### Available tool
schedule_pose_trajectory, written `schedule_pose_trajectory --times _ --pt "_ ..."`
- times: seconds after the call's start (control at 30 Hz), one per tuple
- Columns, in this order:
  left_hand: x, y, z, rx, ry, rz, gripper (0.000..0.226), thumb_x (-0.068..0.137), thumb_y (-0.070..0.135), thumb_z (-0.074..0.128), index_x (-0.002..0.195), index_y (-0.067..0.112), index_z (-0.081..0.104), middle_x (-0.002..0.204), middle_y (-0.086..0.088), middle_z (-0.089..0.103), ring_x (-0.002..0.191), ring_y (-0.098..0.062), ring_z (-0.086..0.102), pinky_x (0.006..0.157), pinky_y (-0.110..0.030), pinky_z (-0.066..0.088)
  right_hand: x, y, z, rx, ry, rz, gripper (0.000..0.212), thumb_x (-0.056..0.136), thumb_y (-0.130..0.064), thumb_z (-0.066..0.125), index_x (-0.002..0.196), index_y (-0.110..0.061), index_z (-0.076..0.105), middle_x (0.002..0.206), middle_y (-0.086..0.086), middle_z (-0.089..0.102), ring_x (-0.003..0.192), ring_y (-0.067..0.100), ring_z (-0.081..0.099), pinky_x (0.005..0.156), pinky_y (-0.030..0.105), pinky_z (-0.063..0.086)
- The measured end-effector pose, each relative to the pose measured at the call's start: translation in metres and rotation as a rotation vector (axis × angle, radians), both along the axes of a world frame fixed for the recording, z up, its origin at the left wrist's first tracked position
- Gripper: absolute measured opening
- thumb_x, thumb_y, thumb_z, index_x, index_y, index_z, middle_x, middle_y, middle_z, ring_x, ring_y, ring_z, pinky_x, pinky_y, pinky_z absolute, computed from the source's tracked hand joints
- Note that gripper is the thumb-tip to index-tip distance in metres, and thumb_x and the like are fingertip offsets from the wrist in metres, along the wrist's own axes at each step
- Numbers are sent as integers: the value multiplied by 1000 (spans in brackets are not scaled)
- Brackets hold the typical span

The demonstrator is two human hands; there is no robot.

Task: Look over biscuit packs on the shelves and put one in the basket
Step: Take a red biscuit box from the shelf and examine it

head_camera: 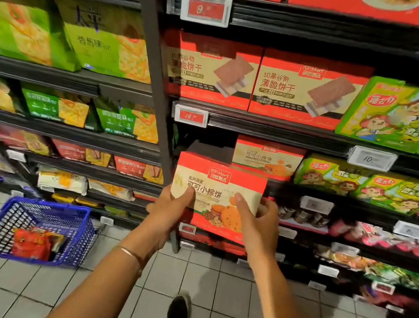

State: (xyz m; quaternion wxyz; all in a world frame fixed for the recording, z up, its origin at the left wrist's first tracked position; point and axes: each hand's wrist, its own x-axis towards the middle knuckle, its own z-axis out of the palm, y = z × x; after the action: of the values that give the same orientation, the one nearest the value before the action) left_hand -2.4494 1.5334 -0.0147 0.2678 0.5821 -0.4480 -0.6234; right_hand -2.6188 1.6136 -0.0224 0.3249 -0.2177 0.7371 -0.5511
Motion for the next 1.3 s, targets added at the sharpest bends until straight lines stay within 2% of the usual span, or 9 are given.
schedule_pose_trajectory --times 0.23,0.37,0.53,0.67,0.8,0.93,1.07,1.2,1.3 --pt "-36 -74 5 307 291 34 51 93 68 62 116 24 75 108 -6 81 119 -33 68 116 -61 38 -16 -45 -7 -35 151 -67 64 76 -52 88 118 -40 42 110 -14 68 100 9 70 79 38 62" --pt "-51 -95 12 367 388 -39 62 83 71 70 121 22 75 119 -9 78 121 -36 66 107 -62 46 -3 -72 -23 -72 267 -61 65 76 -35 93 117 -39 43 105 -21 64 94 -3 68 62 14 56" --pt "-60 -104 16 438 400 -113 77 77 78 71 133 25 70 130 -12 72 124 -41 62 100 -70 48 1 -91 -29 -178 248 -93 63 77 -25 94 117 -42 48 109 -20 66 100 -11 65 72 8 54" --pt "-70 -112 18 370 433 -48 77 75 69 79 137 27 60 96 -1 82 95 -25 78 63 -47 61 -3 -105 -28 -257 226 -77 68 79 -18 92 119 -47 46 112 -34 65 106 -4 67 81 13 56" --pt "-71 -129 6 395 454 -7 48 85 68 72 96 22 76 61 3 69 45 -11 65 74 -44 60 -2 -126 -30 -266 221 -35 63 77 -19 92 120 -41 50 111 -31 67 106 0 67 86 20 58" --pt "-68 -148 -6 417 502 152 46 80 66 77 100 25 78 95 -3 76 91 -20 70 106 -55 48 1 -151 -36 -241 222 37 62 81 -19 90 128 -37 55 128 -11 59 116 5 62 93 20 56" --pt "-68 -163 -5 386 535 205 55 78 55 76 121 21 71 135 -5 67 128 -26 60 108 -60 46 5 -165 -37 -144 315 107 67 93 -25 79 152 -22 49 142 -1 43 125 3 51 104 29 55" --pt "-68 -168 -5 404 527 179 43 87 46 74 122 21 74 126 -13 75 121 -35 67 102 -65 50 7 -173 -36 -58 309 114 64 97 -18 72 156 -18 45 153 1 44 136 15 51 109 44 53" --pt "-74 -168 -4 428 558 140 20 92 37 72 82 25 85 94 -6 80 100 -30 72 92 -57 59 3 -172 -35 -51 287 135 59 100 -13 68 154 -18 45 152 2 53 137 18 54 111 39 50"
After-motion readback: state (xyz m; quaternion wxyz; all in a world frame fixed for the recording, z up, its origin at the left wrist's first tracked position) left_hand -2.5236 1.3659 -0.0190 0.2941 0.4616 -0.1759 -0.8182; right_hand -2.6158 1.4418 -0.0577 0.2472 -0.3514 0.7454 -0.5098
